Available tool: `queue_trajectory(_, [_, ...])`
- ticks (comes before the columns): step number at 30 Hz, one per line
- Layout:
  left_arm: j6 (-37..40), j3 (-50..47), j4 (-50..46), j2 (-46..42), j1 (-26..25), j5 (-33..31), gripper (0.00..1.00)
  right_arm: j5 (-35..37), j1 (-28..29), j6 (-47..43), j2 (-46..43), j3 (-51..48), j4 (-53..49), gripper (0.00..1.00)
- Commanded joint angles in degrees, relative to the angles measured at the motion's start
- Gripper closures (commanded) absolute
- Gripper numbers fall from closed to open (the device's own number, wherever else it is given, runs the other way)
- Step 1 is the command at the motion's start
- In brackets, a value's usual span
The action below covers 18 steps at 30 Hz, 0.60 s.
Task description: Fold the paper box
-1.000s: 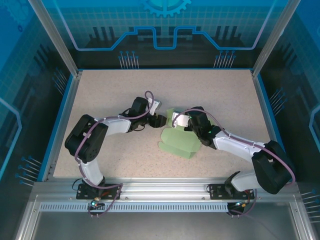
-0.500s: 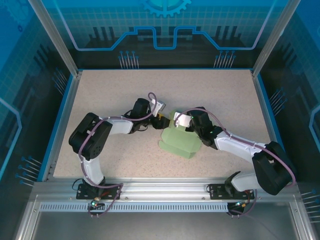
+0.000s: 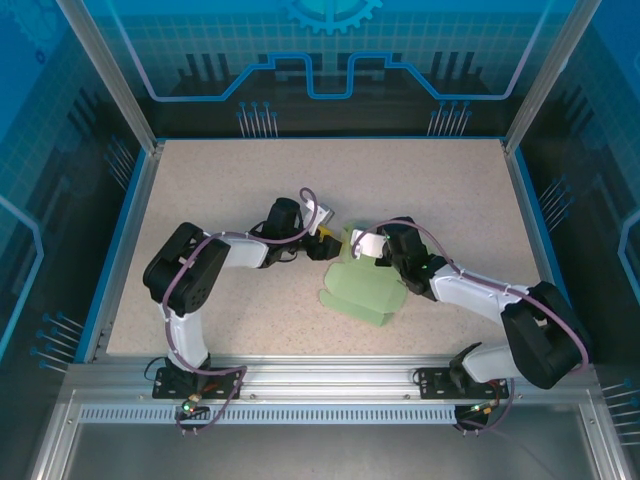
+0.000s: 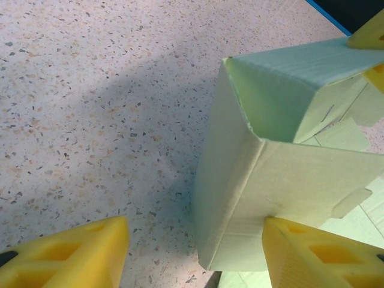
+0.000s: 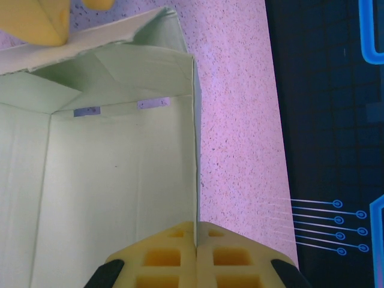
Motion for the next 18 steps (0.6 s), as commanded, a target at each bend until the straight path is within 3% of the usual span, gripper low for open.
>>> queue_trajectory(1, [2.6,-0.2,2.2,0.9,-0.4,2.7,0.37,-1.9,-0.8,-2.6,1.1,-1.2,1.7,0.95])
queue_trajectory(18, [2.1,-1.6,4.6,0.3,-0.3,6.1,0.30,-1.5,-1.0,-2.1,0.3,-1.3,2.0,0.95])
